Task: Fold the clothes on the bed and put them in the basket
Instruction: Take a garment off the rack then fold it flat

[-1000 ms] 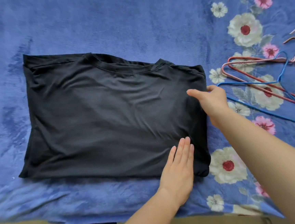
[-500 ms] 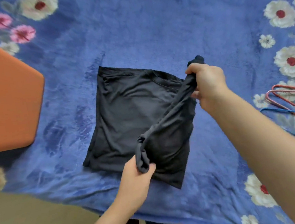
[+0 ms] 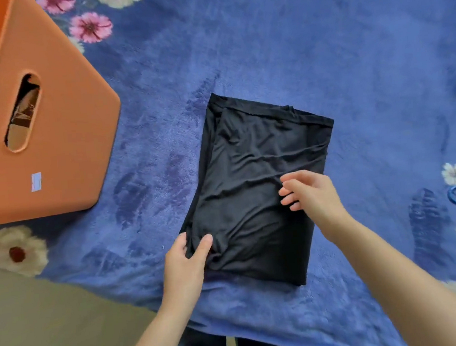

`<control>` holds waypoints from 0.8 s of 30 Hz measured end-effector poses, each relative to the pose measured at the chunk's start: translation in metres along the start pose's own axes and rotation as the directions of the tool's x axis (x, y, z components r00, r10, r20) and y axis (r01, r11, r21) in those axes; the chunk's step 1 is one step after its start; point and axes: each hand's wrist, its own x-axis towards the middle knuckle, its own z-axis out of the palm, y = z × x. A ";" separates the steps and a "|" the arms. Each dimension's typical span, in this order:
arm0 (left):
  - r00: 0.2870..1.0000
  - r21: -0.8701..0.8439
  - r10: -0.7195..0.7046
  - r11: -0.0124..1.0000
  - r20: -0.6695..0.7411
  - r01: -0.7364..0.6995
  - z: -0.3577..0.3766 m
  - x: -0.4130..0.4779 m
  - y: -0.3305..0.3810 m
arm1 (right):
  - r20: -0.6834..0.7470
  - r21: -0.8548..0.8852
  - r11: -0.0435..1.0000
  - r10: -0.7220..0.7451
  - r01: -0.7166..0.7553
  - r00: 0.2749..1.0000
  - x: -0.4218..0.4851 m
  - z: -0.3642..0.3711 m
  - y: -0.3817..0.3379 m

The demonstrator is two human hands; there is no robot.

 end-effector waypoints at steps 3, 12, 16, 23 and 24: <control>0.993 0.077 0.028 0.997 -0.114 -0.019 -0.004 0.010 0.003 | -0.134 0.026 1.000 0.006 -0.002 0.991 -0.010 -0.004 0.022; 0.912 0.517 0.409 0.790 -0.041 -0.330 0.017 0.055 0.072 | -0.265 -0.081 0.997 -0.009 -0.013 0.964 -0.008 0.016 0.044; 0.864 0.530 0.503 0.724 0.032 -0.442 0.053 0.099 0.127 | -0.293 -0.146 0.987 -0.102 0.061 0.951 -0.003 0.020 0.029; 0.828 0.615 0.554 0.625 0.084 -0.481 0.069 0.146 0.172 | -0.417 -0.252 0.954 -0.258 0.162 0.871 0.057 -0.015 -0.021; 0.829 0.582 0.555 0.650 0.075 -0.488 0.068 0.149 0.173 | -0.399 -0.301 0.940 -0.278 0.162 0.874 0.067 -0.021 -0.026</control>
